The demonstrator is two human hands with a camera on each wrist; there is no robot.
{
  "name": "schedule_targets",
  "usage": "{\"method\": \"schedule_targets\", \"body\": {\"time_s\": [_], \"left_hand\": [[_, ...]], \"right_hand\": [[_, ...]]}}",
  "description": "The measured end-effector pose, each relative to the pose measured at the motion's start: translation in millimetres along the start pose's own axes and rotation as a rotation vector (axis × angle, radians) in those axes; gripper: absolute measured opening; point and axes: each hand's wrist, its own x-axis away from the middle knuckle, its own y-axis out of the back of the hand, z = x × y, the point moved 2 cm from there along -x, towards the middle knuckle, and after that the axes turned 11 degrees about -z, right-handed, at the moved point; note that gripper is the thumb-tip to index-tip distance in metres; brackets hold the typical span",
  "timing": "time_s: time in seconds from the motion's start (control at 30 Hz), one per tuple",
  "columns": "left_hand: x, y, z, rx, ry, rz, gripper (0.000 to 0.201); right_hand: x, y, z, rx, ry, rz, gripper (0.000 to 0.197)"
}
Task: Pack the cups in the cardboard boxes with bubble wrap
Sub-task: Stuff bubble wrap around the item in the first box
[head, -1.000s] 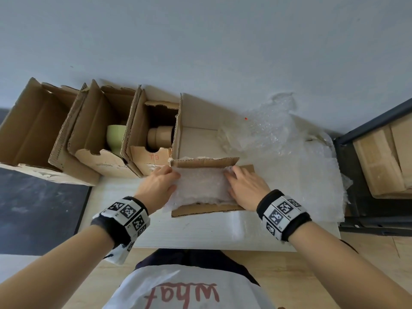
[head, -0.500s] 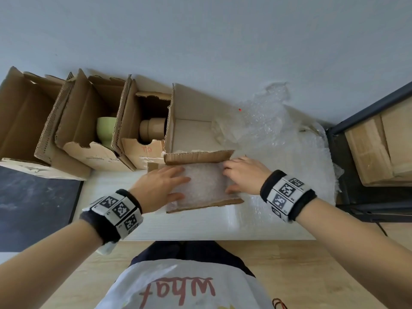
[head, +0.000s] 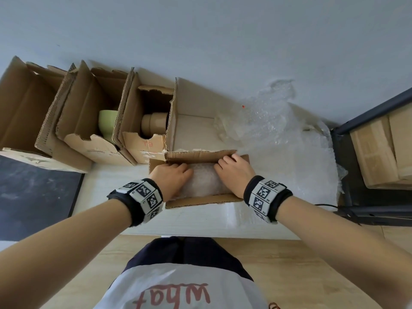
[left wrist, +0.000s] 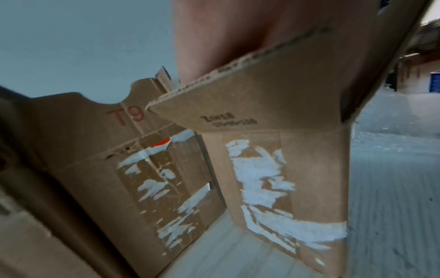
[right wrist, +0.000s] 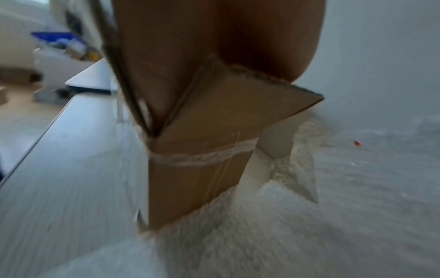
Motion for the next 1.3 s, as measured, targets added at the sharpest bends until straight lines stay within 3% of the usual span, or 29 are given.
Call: {"method": "schedule_targets", "body": {"time_s": [0.07, 0.17, 0.27, 0.4, 0.53, 0.63, 0.77, 0.9, 0.97, 1.07, 1.13, 1.2, 1.3], "left_hand": [[3.9, 2.5, 4.2, 0.024, -0.027, -0.005, 0.035], [20.4, 15.8, 15.7, 0.177, -0.067, -0.103, 0.025], [48.5, 34.7, 19.0, 0.416, -0.079, -0.21, 0.051], [79.1, 40.2, 9.2, 0.442, -0.167, -0.209, 0.052], [80.3, 23.5, 7.9, 0.439, -0.059, -0.003, 0.06], [70.5, 15.4, 7.9, 0.428, -0.04, 0.073, 0.07], [52.2, 11.5, 4.1, 0.34, -0.11, 0.131, 0.076], [35.9, 5.4, 1.0, 0.286, -0.097, 0.332, 0.067], [34.7, 5.8, 3.0, 0.305, -0.088, 0.297, 0.065], [46.3, 11.0, 10.9, 0.317, -0.05, 0.004, 0.065], [60.6, 13.6, 15.3, 0.284, -0.034, -0.144, 0.067], [73.0, 10.8, 18.4, 0.246, -0.057, -0.129, 0.069], [74.6, -0.3, 21.8, 0.199, -0.09, 0.028, 0.069]], "right_hand": [[2.0, 3.1, -8.8, -0.154, -0.015, -0.005, 0.029], [14.3, 16.7, -30.7, -0.573, -0.147, 0.062, 0.033], [29.6, 32.3, -40.0, -0.721, -0.156, -0.009, 0.038], [45.6, 41.6, -25.7, -0.719, -0.059, -0.027, 0.043], [48.9, 33.9, -5.4, -0.643, 0.004, 0.167, 0.051], [46.3, 24.1, 0.4, -0.49, 0.029, 0.283, 0.043], [37.8, 17.8, 4.3, -0.402, 0.035, 0.269, 0.033], [31.7, 15.3, 3.0, -0.435, 0.035, 0.324, 0.035], [35.6, 15.3, 1.7, -0.503, -0.005, 0.311, 0.035], [44.0, 15.8, -6.9, -0.576, -0.119, 0.04, 0.03], [49.8, 12.3, -12.0, -0.461, -0.096, -0.058, 0.029], [54.0, 8.5, -10.9, -0.306, -0.02, -0.004, 0.031], [53.0, 4.1, -5.4, -0.175, 0.063, 0.107, 0.036]]}}
